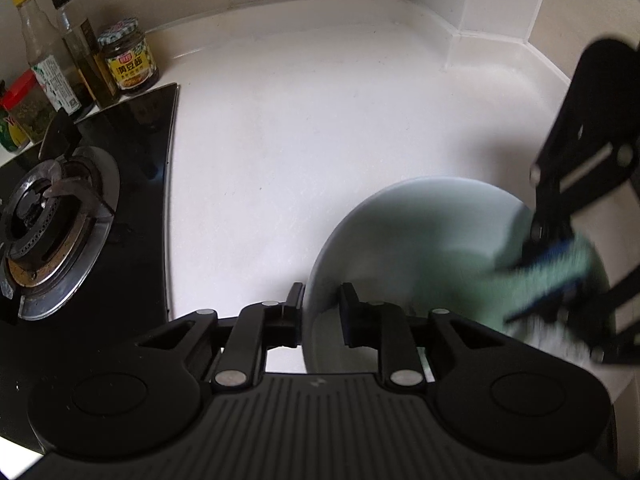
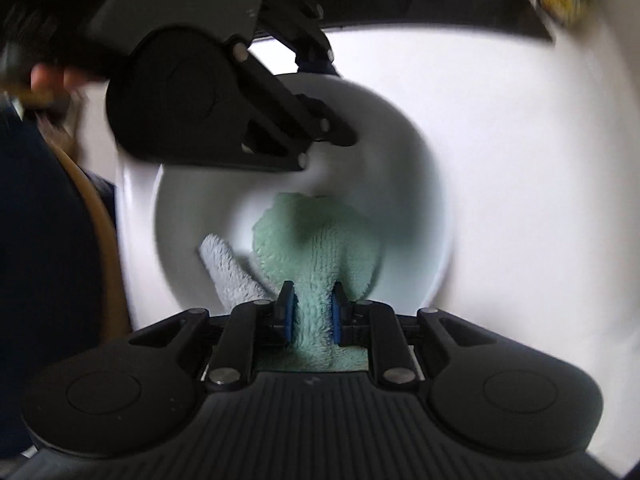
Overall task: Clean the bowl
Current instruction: 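Wipe the bowl bottom with the right tool's towel while the left tool holds the rim, then set the towel beside the bowl with the right tool while the left tool releases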
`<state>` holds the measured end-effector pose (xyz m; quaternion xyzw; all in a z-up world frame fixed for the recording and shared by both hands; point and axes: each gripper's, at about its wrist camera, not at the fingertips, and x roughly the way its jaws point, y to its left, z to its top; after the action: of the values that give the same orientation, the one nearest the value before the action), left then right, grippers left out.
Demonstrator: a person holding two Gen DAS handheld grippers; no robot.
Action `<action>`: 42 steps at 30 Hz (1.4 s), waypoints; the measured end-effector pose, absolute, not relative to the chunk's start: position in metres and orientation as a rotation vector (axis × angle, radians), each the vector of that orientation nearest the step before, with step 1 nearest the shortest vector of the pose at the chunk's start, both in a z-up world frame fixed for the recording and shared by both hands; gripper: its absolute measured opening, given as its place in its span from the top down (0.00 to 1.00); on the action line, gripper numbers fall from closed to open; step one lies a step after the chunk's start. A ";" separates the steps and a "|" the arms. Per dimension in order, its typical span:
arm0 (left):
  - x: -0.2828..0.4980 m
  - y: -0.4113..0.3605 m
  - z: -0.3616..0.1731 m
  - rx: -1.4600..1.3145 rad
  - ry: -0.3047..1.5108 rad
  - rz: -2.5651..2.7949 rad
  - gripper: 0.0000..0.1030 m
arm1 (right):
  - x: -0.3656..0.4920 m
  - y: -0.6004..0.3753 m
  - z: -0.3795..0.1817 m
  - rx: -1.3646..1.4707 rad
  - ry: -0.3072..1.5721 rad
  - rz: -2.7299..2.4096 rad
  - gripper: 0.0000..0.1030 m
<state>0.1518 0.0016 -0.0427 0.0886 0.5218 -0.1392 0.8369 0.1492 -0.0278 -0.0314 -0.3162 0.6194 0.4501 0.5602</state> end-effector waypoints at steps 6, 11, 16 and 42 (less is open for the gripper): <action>0.156 -0.007 -0.045 0.206 1.108 -0.300 0.60 | 0.161 -0.044 -0.039 -0.383 1.568 1.164 0.86; 0.159 -0.008 -0.047 0.209 1.113 -0.304 0.59 | 0.158 -0.066 -0.027 -0.124 1.526 1.218 0.86; 0.162 -0.010 -0.049 0.225 1.103 -0.270 0.60 | 0.144 -0.094 -0.008 0.016 1.427 1.200 0.87; 0.169 -0.009 -0.052 0.214 1.088 -0.204 0.71 | 0.188 -0.136 0.022 -0.156 1.229 0.657 0.88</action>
<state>0.1689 -0.0092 -0.0519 0.1012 0.5155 -0.0966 0.8454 0.1877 -0.1364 0.0225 -0.0718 0.5655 0.3023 0.7639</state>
